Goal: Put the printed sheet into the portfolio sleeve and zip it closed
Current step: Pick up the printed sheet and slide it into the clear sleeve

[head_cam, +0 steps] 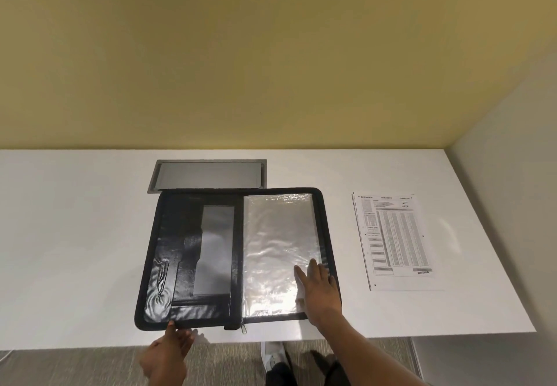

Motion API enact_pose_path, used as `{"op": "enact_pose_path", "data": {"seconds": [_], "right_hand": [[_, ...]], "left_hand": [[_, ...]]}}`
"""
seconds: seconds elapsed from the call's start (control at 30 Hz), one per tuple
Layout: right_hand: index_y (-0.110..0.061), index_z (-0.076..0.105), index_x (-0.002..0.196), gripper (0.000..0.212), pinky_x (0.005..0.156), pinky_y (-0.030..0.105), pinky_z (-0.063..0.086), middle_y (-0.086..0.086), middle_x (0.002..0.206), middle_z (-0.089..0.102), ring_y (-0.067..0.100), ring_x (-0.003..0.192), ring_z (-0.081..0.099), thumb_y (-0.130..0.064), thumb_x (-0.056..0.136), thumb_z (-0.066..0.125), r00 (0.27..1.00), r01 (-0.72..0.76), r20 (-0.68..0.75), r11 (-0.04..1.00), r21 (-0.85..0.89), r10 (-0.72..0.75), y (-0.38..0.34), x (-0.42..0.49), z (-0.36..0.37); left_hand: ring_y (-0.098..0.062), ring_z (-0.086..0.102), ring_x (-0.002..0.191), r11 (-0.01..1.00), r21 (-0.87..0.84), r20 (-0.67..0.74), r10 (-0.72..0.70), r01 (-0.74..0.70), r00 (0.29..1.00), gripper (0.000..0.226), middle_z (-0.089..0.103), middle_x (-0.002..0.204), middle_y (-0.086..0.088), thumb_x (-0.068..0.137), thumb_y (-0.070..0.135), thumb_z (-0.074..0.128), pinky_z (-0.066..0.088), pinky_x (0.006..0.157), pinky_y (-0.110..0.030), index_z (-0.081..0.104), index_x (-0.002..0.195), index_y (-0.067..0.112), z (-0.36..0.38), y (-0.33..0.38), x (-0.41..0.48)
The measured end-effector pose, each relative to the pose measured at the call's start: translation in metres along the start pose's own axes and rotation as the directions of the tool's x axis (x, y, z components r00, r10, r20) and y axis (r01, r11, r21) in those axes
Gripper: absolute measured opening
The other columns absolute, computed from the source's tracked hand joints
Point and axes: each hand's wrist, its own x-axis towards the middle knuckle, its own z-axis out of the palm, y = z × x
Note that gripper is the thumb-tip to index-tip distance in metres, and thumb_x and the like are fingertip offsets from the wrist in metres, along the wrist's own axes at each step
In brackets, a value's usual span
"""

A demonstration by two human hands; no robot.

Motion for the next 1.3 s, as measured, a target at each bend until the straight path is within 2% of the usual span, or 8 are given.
{"op": "enact_pose_path", "data": {"seconds": [0.13,0.23,0.37,0.53,0.63,0.8,1.1,1.3], "right_hand": [[-0.033,0.000,0.162,0.081,0.126,0.050,0.021,0.012,0.171,-0.003,0.033,0.158,0.004,-0.040,0.102,0.054,1.000,0.018,-0.013,1.000,0.005,-0.018,0.002,-0.002,0.000],[-0.031,0.003,0.161,0.079,0.126,0.049,0.022,0.011,0.170,0.000,0.032,0.158,0.007,-0.039,0.102,0.055,0.999,0.028,-0.042,0.999,0.040,-0.026,0.005,-0.005,0.001],[-0.029,0.006,0.161,0.076,0.127,0.047,0.023,0.011,0.169,0.006,0.031,0.157,0.014,-0.039,0.102,0.054,0.992,0.054,-0.115,0.993,0.100,-0.042,0.006,-0.010,0.002],[-0.029,0.003,0.163,0.077,0.130,0.043,0.017,0.008,0.173,0.003,0.027,0.159,0.010,-0.045,0.104,0.049,0.988,0.075,-0.144,0.983,0.169,-0.050,0.023,-0.012,-0.003],[-0.025,0.013,0.162,0.074,0.127,0.043,0.024,0.009,0.170,0.015,0.030,0.156,0.023,-0.047,0.102,0.050,0.981,0.051,-0.196,0.979,0.197,-0.012,0.046,-0.011,-0.014],[-0.024,0.023,0.160,0.064,0.123,0.040,0.030,0.002,0.166,0.029,0.025,0.150,0.034,-0.046,0.104,0.046,0.964,-0.033,-0.247,0.966,0.257,0.098,0.111,-0.008,-0.034],[-0.015,0.037,0.151,0.059,0.103,0.039,0.045,0.003,0.149,0.049,0.026,0.127,0.053,-0.046,0.102,0.050,0.931,-0.170,-0.259,0.935,0.311,0.255,0.231,0.000,-0.067],[-0.010,0.040,0.148,0.062,0.102,0.042,0.046,0.008,0.147,0.050,0.031,0.130,0.051,-0.044,0.099,0.056,0.903,-0.220,-0.241,0.865,0.451,0.356,0.288,0.009,-0.070]], "left_hand": [[-0.009,0.061,0.031,0.998,0.056,-0.005,0.002,-0.001,1.000,0.030,0.065,0.047,-0.013,0.105,0.020,0.057,0.052,0.035,-0.020,0.056,0.113,-0.009,0.000,-0.003,0.007],[-0.006,0.056,0.027,0.975,0.210,-0.083,0.087,-0.068,0.993,0.033,0.068,0.082,-0.025,0.101,0.020,0.065,0.049,0.031,-0.020,0.062,0.111,-0.011,0.001,-0.010,0.013],[-0.041,0.074,0.089,0.818,0.532,-0.177,0.360,-0.219,0.916,0.021,0.071,0.100,-0.032,0.091,0.015,0.069,0.059,0.089,-0.051,0.064,0.098,-0.004,0.009,-0.013,0.008],[-0.044,0.064,0.100,0.599,0.624,0.015,0.633,-0.502,0.774,0.021,0.065,0.110,-0.026,0.091,0.010,0.058,0.053,0.088,-0.057,0.060,0.111,0.006,0.044,-0.021,-0.026],[-0.046,0.055,0.110,0.352,0.659,0.265,0.719,-0.665,0.643,0.034,0.058,0.118,-0.026,0.087,0.003,0.063,0.052,0.088,-0.060,0.057,0.120,0.003,0.080,-0.037,-0.044],[-0.040,0.059,0.115,0.146,0.594,0.533,0.665,-0.791,0.523,0.048,0.057,0.127,-0.021,0.085,-0.001,0.070,0.056,0.093,-0.052,0.053,0.130,0.006,0.152,-0.076,-0.096],[-0.039,0.051,0.134,0.056,0.513,0.775,0.398,-0.856,0.491,0.055,0.049,0.151,-0.018,0.092,0.003,0.060,0.047,0.107,-0.053,0.048,0.146,0.003,0.253,-0.153,-0.179],[-0.034,0.043,0.143,0.128,0.518,0.810,0.244,-0.846,0.533,0.066,0.045,0.155,-0.016,0.094,0.004,0.056,0.040,0.117,-0.045,0.035,0.156,0.008,0.299,-0.197,-0.216]]}}
